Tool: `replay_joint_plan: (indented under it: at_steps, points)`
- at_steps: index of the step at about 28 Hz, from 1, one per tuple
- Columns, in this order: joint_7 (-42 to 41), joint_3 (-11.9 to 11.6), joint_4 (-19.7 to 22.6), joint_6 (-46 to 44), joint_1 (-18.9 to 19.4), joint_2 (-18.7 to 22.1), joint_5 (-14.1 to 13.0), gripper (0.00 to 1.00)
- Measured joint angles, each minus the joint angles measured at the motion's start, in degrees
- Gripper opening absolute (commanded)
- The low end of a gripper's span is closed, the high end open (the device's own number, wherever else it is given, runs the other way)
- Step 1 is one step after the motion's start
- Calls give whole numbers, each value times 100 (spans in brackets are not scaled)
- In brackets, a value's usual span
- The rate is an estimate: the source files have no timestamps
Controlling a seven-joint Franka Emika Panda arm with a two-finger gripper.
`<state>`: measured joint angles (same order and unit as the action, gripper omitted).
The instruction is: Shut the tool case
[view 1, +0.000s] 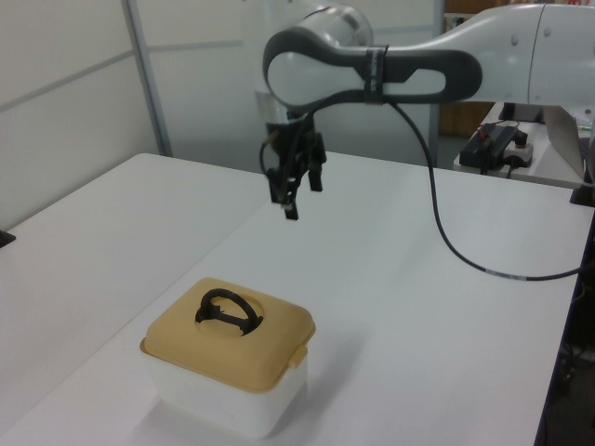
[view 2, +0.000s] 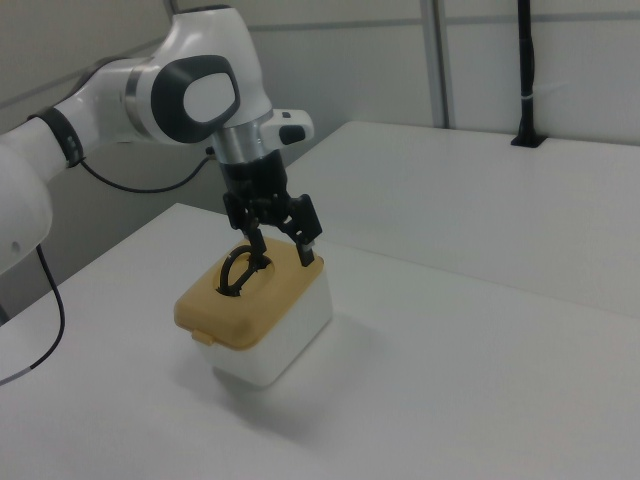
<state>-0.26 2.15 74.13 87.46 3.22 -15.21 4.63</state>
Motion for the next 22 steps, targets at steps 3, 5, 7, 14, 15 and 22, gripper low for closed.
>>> replay_joint_plan:
  at_steps: [3,5,7,14,15,22]
  points:
    - [-178,-3,-1,-4,-216,80,0,100]
    - [-272,-4,-2,-11,-375,151,-1,100]
    - [-323,-5,-2,-59,-483,219,-1,100]
    - [-590,-5,-5,-569,-728,522,-3,100]
    - [-608,-5,-5,-610,-749,565,-7,100]
    - [-611,-4,-1,-719,-760,620,-8,100]
